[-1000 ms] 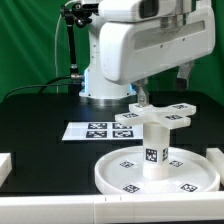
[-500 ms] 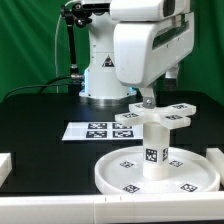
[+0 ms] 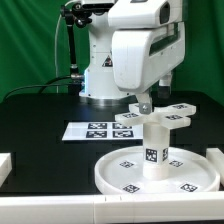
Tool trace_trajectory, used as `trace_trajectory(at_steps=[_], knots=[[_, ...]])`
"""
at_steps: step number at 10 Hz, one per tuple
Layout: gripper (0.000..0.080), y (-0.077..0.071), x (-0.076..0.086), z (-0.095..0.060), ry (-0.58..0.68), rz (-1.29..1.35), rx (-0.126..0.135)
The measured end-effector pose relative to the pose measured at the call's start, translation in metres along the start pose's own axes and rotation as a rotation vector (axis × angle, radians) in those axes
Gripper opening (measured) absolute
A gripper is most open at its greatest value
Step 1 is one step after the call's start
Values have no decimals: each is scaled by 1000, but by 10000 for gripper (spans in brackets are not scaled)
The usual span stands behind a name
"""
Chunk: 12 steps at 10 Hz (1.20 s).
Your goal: Assemble round table
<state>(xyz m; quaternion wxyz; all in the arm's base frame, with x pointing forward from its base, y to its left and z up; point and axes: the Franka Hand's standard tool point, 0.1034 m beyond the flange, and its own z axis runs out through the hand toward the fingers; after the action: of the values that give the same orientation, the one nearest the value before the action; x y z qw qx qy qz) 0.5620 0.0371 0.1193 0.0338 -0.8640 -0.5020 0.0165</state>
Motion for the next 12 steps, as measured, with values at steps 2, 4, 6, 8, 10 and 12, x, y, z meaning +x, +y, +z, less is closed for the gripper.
trace_trajectory(at_steps=[2, 4, 6, 8, 10, 12], knots=[[649, -2, 2, 2, -6, -8, 1], [649, -2, 0, 6, -10, -6, 6], [649, -1, 0, 10, -14, -5, 9], [649, 0, 1, 11, -15, -4, 10], [649, 0, 1, 11, -15, -3, 10], [517, 1, 0, 11, -15, 0, 11]])
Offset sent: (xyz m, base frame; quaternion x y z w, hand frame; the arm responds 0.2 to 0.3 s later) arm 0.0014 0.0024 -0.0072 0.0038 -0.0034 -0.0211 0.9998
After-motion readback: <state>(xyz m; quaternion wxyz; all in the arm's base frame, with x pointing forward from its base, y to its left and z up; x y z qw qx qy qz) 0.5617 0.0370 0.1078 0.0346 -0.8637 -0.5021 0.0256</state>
